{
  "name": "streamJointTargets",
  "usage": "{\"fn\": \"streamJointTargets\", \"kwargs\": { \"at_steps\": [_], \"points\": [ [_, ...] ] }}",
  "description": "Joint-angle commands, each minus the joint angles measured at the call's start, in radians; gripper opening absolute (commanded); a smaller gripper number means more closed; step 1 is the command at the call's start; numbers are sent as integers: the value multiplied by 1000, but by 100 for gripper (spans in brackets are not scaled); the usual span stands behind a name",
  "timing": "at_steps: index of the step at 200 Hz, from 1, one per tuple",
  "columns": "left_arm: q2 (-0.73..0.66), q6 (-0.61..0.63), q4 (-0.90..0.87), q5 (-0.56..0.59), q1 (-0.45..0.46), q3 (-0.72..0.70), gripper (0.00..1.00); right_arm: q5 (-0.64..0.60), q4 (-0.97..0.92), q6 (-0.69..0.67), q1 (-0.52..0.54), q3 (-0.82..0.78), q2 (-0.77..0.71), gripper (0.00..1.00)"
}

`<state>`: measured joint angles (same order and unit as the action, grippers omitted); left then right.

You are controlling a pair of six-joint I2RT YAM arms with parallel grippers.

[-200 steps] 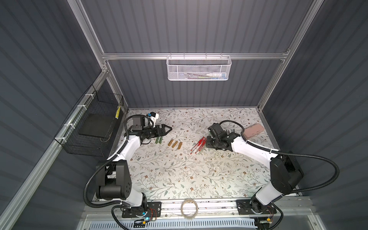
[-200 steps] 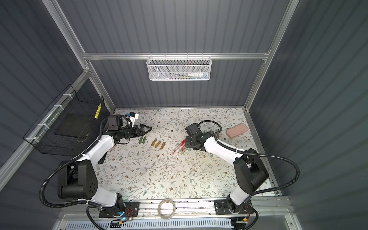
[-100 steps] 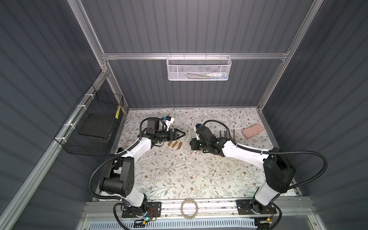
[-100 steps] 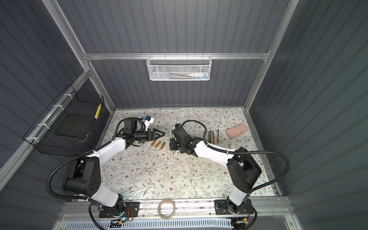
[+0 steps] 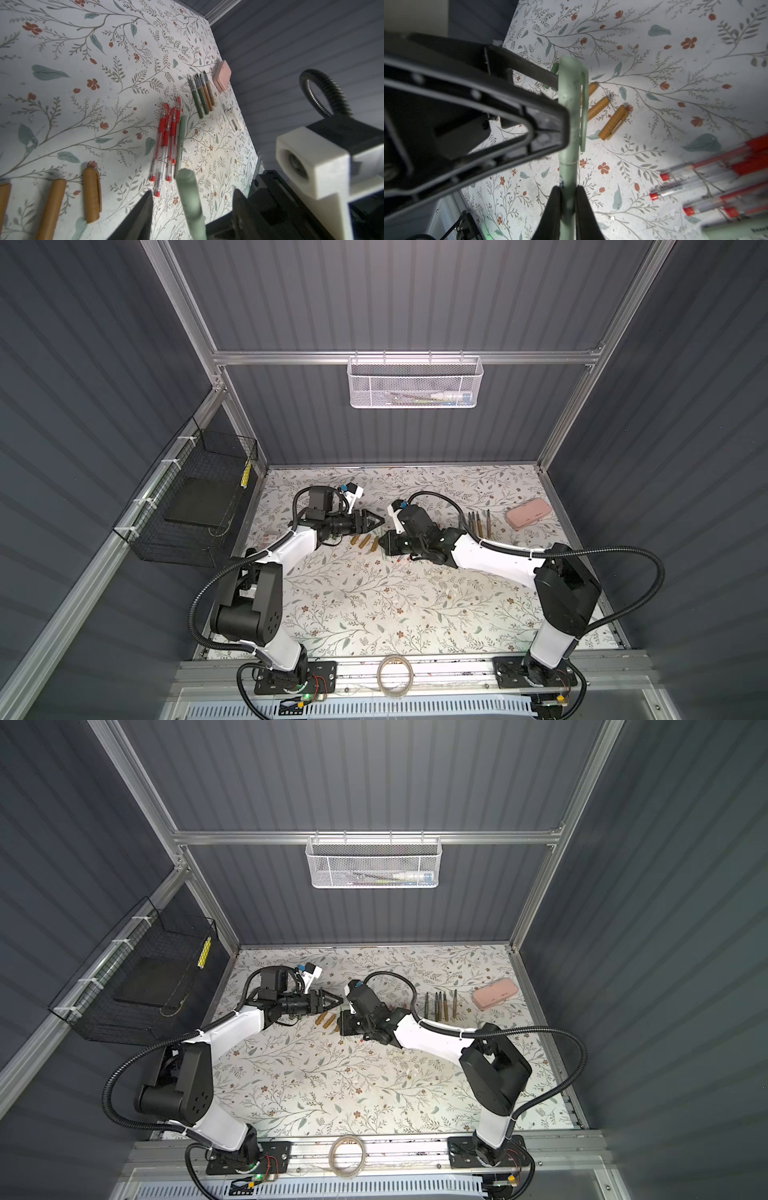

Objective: Remove pen caps from pens
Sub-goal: Open the pen cap on the pen.

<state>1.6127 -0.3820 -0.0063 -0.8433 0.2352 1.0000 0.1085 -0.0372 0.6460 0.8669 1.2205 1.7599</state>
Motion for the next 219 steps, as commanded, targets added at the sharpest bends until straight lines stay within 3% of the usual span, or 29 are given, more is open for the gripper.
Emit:
{"fn": "streamJointTargets", "kwargs": {
  "at_steps": [1, 37, 90, 100, 131, 168, 176, 200, 219],
  "points": [
    [12, 11, -5, 12, 6, 11, 54, 17, 3, -14, 4, 39, 12, 0],
    [13, 1, 4, 9, 6, 13, 40, 44, 14, -11, 7, 53, 35, 0],
    [1, 0, 8, 21, 6, 6, 3, 42, -3, -16, 9, 68, 44, 0],
    [-2, -1, 5, 21, 6, 7, 0, 41, -15, -15, 9, 74, 48, 6],
    [-7, -29, 27, 16, 5, -1, 0, 36, -2, -16, 6, 85, 68, 22],
    [-10, -49, 34, 5, 6, 0, 0, 32, -12, -23, -3, 112, 95, 25],
    [-9, -56, 47, 1, 6, -5, 0, 37, -14, -23, -6, 117, 103, 22],
    [-10, -48, 30, 6, 6, 6, 0, 34, -44, -25, -6, 119, 94, 0],
    [-13, -39, 17, 15, 1, 19, 0, 40, -3, -3, -5, 50, 69, 0]
  ]
}}
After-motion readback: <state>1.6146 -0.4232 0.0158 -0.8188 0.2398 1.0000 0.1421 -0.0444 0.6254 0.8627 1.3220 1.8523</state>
